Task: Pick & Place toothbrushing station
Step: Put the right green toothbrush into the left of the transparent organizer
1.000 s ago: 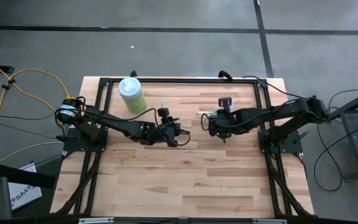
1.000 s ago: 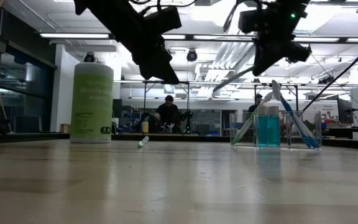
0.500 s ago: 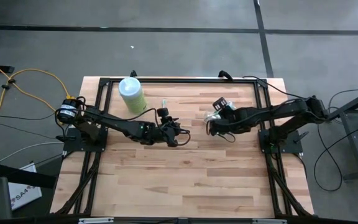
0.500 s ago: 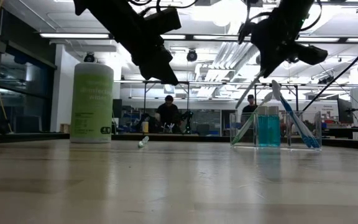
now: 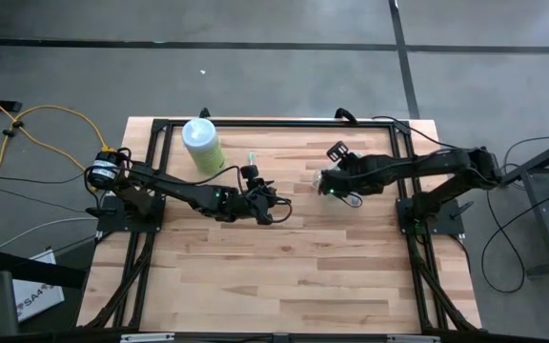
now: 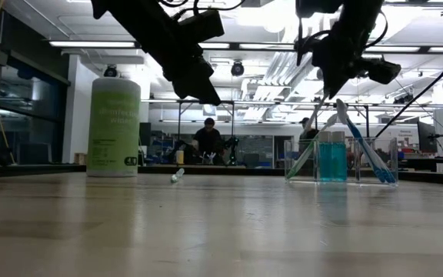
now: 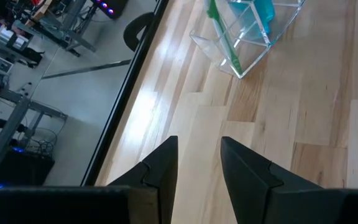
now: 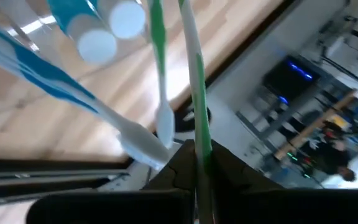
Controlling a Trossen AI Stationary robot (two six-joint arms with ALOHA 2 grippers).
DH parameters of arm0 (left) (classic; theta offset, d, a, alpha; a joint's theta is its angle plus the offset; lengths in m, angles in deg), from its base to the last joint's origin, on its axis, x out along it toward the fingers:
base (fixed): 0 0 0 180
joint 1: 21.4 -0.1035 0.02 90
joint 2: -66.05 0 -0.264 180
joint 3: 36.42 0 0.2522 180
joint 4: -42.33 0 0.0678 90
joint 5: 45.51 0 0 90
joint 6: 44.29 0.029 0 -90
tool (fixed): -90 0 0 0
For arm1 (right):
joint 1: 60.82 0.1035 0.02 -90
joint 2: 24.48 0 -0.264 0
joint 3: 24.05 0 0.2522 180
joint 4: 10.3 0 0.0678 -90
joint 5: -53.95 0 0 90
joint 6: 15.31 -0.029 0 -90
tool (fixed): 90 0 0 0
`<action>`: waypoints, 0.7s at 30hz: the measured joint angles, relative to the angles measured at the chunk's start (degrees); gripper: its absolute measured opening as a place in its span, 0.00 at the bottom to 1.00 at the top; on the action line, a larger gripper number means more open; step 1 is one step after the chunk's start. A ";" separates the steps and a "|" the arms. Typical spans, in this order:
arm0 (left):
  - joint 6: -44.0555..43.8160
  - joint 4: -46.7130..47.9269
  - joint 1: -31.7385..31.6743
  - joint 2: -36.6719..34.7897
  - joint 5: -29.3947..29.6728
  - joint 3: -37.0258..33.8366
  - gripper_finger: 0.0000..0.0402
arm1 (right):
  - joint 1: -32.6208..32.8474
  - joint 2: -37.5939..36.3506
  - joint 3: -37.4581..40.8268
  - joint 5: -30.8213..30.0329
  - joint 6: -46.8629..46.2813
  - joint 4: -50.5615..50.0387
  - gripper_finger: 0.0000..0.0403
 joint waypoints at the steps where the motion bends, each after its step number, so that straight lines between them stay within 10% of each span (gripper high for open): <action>1: 0.00 0.00 0.00 0.00 0.00 0.00 0.29 | -0.30 0.00 0.00 1.23 -0.02 0.20 0.03; 11: 0.47 -0.02 0.00 0.02 0.00 -0.02 0.29 | -0.37 2.90 -0.06 11.46 -0.70 3.02 0.03; 21: 0.64 0.00 0.00 0.02 0.01 -0.02 0.29 | -0.60 11.18 -0.02 7.80 -0.28 3.58 0.07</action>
